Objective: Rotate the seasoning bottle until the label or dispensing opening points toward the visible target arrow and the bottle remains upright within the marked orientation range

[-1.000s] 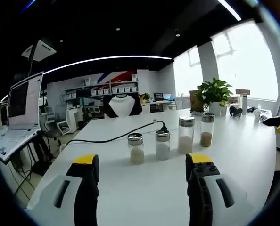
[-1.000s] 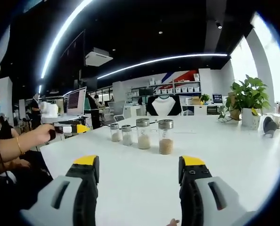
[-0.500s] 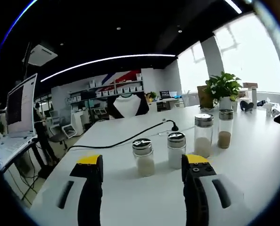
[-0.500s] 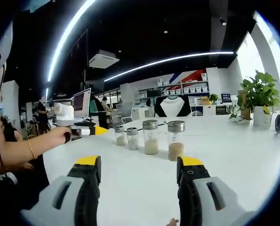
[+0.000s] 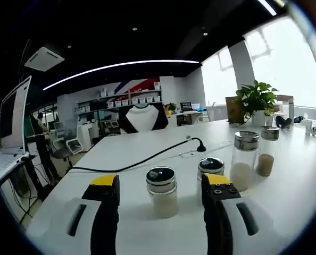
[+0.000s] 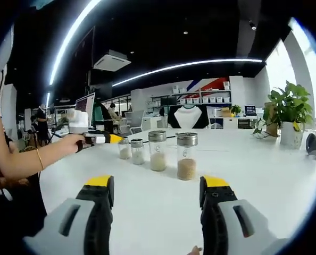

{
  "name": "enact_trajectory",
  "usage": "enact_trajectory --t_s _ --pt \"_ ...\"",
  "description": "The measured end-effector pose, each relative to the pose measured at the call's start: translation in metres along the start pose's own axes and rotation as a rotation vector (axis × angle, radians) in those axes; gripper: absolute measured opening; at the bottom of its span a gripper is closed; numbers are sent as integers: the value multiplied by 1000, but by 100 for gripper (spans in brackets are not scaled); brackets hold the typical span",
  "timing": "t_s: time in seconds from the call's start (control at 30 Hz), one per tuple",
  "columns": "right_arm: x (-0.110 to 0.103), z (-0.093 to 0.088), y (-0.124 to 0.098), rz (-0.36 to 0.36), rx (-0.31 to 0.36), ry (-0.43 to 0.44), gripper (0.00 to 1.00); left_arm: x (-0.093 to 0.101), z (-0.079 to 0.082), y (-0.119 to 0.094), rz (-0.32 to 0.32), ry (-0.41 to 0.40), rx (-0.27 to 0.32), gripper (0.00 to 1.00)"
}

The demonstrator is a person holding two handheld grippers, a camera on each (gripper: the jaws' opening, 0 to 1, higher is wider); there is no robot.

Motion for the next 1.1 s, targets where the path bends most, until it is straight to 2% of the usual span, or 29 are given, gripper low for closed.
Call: enact_trajectory --t_s 0.13,0.37,0.4,0.47,0.67,0.77,0.8,0.83,1.1 --pt "2 0 1 -11 -5 -1 64 -3 0 12 0 7 -12 63" --pt "6 -3 3 -21 -7 10 63 -4 -6 31 20 32 -30 52" --pt "6 -3 3 -21 -8 10 62 -4 -7 33 17 28 -33 51" --pt "6 -7 4 -22 -28 12 62 3 -7 35 -36 -1 -27 50" --pt "5 -8 3 -4 -18 36 62 2 -5 46 -16 -10 -18 46" --pt "6 -7 3 5 -6 55 61 1 -11 53 -19 -73 -68 38" --pt "7 -7 3 3 -6 61 61 2 -9 55 -38 -95 -43 37" --pt "8 -7 3 1 -7 61 61 1 -9 54 -24 -75 -40 37" --pt "10 -4 2 -9 1 74 59 3 -7 49 -3 -80 -15 35"
Point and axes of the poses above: the point that each gripper's makers call its tool centre point, and the gripper's own axes: y roughly forward along the fingers, x roughly to its right, z roughly out of its top, the point moved 7 cm from there along -y, roughly backward along the fingers, and after that the axes turned 10 degrees about -x, right-handed, at the moved point
